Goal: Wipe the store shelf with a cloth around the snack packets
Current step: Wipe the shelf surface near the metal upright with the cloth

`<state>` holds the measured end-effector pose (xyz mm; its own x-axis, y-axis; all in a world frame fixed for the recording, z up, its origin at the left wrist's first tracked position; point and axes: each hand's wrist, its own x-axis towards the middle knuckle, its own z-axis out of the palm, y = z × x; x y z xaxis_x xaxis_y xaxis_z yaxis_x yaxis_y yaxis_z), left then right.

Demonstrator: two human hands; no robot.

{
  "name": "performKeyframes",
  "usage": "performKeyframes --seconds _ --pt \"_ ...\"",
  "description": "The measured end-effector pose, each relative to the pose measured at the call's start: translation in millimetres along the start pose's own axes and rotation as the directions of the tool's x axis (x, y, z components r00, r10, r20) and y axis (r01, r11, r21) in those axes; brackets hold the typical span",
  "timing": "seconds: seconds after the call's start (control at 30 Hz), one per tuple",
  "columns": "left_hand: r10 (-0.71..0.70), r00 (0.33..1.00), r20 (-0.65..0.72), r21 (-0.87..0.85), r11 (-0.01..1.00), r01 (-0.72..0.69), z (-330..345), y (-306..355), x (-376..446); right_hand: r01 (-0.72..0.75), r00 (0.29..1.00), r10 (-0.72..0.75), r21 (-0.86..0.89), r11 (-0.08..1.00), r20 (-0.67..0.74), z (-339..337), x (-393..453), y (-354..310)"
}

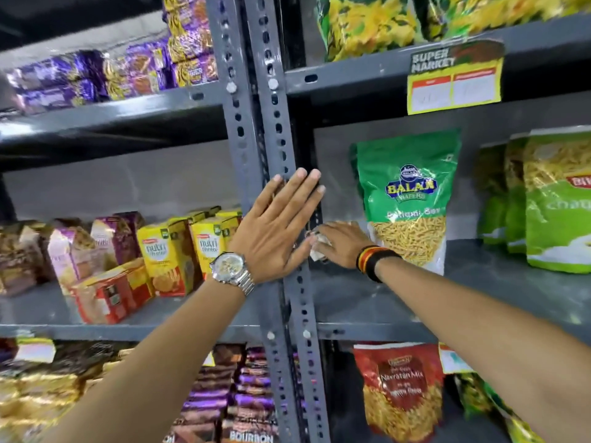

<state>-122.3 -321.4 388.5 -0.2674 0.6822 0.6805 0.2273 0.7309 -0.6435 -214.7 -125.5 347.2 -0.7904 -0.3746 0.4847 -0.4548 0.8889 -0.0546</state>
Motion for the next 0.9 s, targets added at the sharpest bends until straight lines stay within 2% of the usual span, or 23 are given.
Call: performKeyframes --seconds 0.17,0.3,0.37,0.47,0.63,0.8,0.9 --pt "0.002 0.999 -0.032 -0.003 1.0 -0.002 4 0 -1 -0.058 0.997 0.061 -0.074 0.996 0.037 36 44 17" --pt "0.011 0.998 -0.065 0.005 1.0 -0.011 6 -1 -1 -0.19 0.973 0.204 -0.126 0.974 0.109 68 73 33" --pt "0.011 0.997 -0.077 0.001 1.0 -0.011 7 -1 -2 -0.277 0.945 0.289 -0.093 0.956 0.152 85 82 41" --pt "0.011 0.996 -0.087 -0.002 1.0 -0.011 7 0 -2 -0.357 0.922 0.34 0.063 0.932 0.188 96 87 44" --pt "0.01 0.996 -0.089 0.005 1.0 -0.009 4 1 -1 -0.303 0.906 0.272 0.047 0.952 0.324 86 75 41" --pt "0.003 0.999 -0.051 0.018 1.0 -0.002 0 2 -2 -0.121 0.92 0.09 0.058 0.991 0.383 70 29 16" --pt "-0.003 0.999 -0.038 0.011 1.0 0.004 -2 2 -1 -0.058 0.888 -0.044 0.207 0.977 0.458 41 7 16"
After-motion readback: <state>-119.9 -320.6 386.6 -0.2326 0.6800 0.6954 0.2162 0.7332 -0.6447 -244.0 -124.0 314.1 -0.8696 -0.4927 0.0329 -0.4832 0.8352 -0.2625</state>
